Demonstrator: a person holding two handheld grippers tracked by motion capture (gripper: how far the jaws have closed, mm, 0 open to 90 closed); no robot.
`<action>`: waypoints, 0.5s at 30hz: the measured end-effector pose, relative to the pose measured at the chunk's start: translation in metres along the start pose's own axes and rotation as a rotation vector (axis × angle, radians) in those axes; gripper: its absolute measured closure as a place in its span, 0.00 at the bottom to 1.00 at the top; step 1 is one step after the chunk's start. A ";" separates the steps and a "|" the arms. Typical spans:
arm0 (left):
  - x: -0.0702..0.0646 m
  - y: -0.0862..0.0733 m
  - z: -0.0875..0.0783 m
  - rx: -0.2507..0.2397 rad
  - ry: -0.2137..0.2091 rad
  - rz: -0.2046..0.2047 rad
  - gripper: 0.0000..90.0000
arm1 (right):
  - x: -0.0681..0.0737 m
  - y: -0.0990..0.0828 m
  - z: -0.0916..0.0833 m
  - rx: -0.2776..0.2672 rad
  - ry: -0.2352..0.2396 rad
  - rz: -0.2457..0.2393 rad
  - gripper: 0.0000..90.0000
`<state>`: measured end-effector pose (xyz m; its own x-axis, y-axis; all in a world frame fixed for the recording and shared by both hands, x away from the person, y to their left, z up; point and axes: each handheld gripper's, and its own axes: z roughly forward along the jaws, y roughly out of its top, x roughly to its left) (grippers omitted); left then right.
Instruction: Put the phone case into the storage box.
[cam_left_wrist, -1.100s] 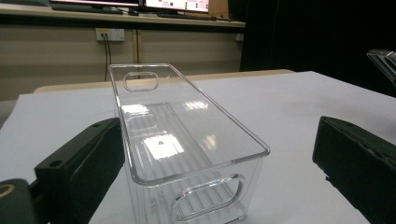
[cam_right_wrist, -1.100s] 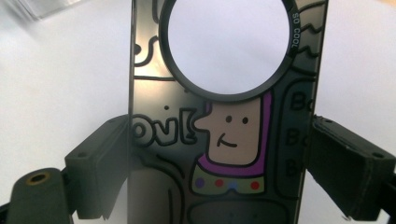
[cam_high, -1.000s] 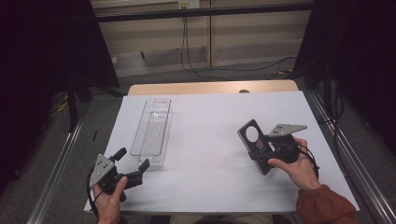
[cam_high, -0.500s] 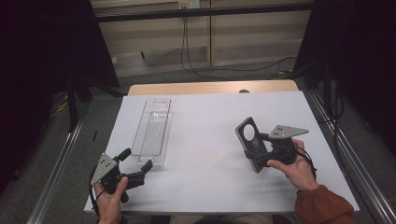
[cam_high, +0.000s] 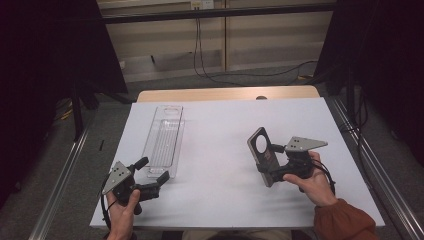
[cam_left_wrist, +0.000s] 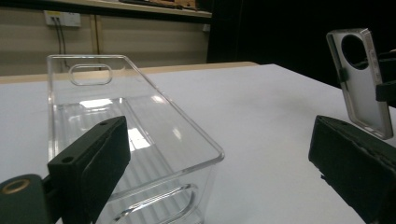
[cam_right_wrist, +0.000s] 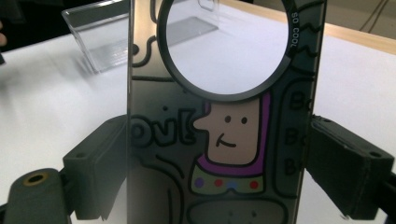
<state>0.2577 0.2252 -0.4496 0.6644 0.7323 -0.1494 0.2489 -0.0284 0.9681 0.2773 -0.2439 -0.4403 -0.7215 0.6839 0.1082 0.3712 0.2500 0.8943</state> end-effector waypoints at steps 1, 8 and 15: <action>0.000 0.001 0.001 0.011 -0.008 0.007 0.06 | 0.001 0.000 0.001 -0.003 0.007 -0.003 0.13; -0.003 0.002 0.012 0.053 -0.078 0.033 0.06 | 0.003 -0.001 0.004 -0.038 0.042 -0.001 0.13; -0.008 0.005 0.022 0.052 -0.155 0.020 0.05 | 0.008 -0.002 0.008 -0.046 0.086 -0.002 0.13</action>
<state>0.2692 0.2040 -0.4477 0.7696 0.6172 -0.1634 0.2679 -0.0799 0.9601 0.2755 -0.2335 -0.4449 -0.7707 0.6213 0.1416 0.3436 0.2180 0.9134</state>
